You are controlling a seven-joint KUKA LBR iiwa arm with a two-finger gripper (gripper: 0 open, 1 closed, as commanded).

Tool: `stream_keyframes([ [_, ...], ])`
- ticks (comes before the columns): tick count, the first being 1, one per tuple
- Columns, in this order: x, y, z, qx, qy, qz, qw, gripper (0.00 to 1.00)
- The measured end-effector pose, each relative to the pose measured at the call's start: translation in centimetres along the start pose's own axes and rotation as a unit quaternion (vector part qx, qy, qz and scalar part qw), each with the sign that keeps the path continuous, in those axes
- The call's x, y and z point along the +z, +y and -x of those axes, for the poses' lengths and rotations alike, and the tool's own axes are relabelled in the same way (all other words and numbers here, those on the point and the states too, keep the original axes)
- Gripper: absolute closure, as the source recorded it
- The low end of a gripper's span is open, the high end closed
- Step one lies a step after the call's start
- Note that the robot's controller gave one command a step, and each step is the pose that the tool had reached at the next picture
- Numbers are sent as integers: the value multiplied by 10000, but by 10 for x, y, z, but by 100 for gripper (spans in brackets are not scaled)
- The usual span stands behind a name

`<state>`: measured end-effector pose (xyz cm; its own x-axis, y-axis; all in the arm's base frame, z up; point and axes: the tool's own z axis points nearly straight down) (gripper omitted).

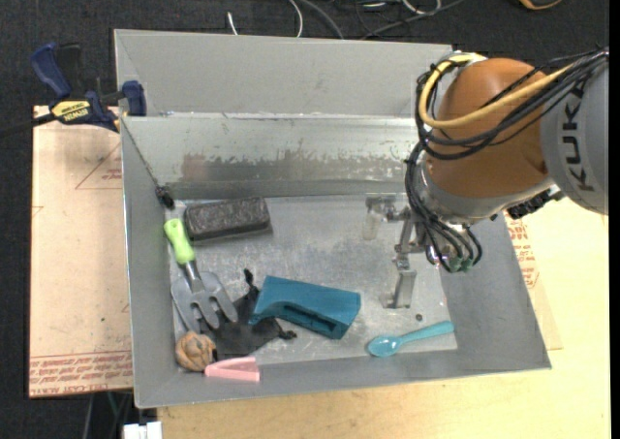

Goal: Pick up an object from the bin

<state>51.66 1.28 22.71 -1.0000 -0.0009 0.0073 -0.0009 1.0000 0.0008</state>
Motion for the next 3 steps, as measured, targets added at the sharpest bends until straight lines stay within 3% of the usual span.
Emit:
stream_keyframes([
  [1,-4,0,1,2,-38,1,10000,0],
  [2,68,37,-2,248,-54,10,9997,0],
  [3,106,34,-16,26,-81,-3,10000,0],
])
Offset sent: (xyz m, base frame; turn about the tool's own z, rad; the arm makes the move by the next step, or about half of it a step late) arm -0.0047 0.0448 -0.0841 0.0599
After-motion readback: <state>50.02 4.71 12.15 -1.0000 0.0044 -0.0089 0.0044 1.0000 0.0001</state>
